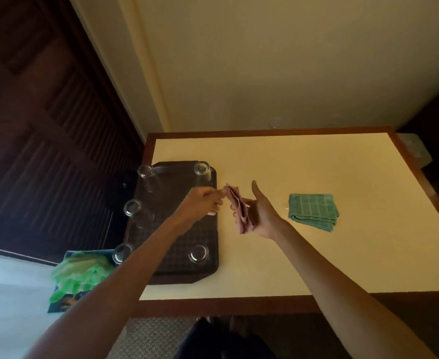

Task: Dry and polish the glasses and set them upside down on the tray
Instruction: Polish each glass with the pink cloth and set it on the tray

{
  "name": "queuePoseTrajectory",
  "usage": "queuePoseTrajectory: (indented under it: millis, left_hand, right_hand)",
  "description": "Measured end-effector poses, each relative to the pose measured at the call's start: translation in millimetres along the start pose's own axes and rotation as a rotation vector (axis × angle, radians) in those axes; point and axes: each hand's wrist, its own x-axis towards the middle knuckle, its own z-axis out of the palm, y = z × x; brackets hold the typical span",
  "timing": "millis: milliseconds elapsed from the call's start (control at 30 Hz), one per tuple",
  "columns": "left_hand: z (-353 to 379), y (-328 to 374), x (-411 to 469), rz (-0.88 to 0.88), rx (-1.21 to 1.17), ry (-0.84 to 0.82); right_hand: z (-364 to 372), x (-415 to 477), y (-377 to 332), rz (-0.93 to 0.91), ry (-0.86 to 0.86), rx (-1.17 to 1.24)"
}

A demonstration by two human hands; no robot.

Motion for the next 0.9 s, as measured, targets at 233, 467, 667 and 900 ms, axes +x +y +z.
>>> queuePoseTrajectory:
  millis: [233,467,667,900]
  left_hand:
    - [11.4,3.2,25.6,-0.021,0.01,-0.035]
    - [17.3,18.5,51.1,0.043,0.196,-0.008]
    - [29.5,26.7,74.7,0.007,0.239,-0.021]
    - [91.4,19.6,107.1,0.035,0.206,-0.136]
  right_hand:
    - [10.0,2.8,-12.8,-0.099,-0.071,-0.082]
    - [0.7,12.3,-29.0,-0.235,-0.206,-0.078]
    - [-11.0,9.8,-43.1,-0.223,-0.042,-0.005]
    - [-86.0,-2.2,-52.7,-0.339,0.45,-0.177]
